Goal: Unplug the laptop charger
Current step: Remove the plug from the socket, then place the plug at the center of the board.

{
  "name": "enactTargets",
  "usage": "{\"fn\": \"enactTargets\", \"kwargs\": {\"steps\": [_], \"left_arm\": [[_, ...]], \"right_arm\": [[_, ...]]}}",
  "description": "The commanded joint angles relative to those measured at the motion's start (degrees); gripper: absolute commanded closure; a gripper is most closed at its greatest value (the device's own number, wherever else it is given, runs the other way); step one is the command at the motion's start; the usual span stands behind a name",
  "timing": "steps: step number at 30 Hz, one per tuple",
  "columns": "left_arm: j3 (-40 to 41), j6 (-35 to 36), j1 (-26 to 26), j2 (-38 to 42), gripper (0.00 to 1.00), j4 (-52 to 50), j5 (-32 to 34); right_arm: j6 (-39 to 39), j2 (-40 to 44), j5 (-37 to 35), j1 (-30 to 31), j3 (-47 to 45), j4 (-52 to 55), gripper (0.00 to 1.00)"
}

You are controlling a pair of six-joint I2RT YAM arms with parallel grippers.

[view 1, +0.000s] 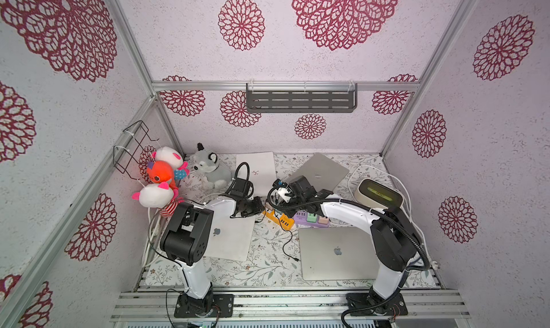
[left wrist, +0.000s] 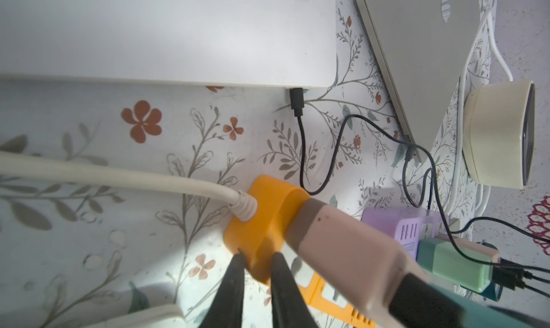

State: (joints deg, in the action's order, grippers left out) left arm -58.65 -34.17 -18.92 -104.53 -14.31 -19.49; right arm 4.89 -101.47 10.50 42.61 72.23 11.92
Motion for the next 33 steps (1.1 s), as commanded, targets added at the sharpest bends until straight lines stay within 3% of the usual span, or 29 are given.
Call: {"fn": "enactTargets", "kwargs": {"steps": [1, 19, 33], "left_arm": [[0.7, -0.1, -0.8, 0.6, 0.78, -12.8, 3.9], [4.6, 1.2, 5.5, 16.6, 0.74, -20.0, 6.3], [9.3, -0.6, 6.8, 28.3, 0.71, -24.4, 8.2]], "right_arm": [[-0.6, 6.1, -0.4, 0.6, -0.6, 0.0, 1.0], [-7.7, 13.7, 7.7, 4.9, -14.0, -10.0, 0.99], [-9.9, 9.3, 14.9, 7.6, -17.0, -14.8, 0.98]]}}
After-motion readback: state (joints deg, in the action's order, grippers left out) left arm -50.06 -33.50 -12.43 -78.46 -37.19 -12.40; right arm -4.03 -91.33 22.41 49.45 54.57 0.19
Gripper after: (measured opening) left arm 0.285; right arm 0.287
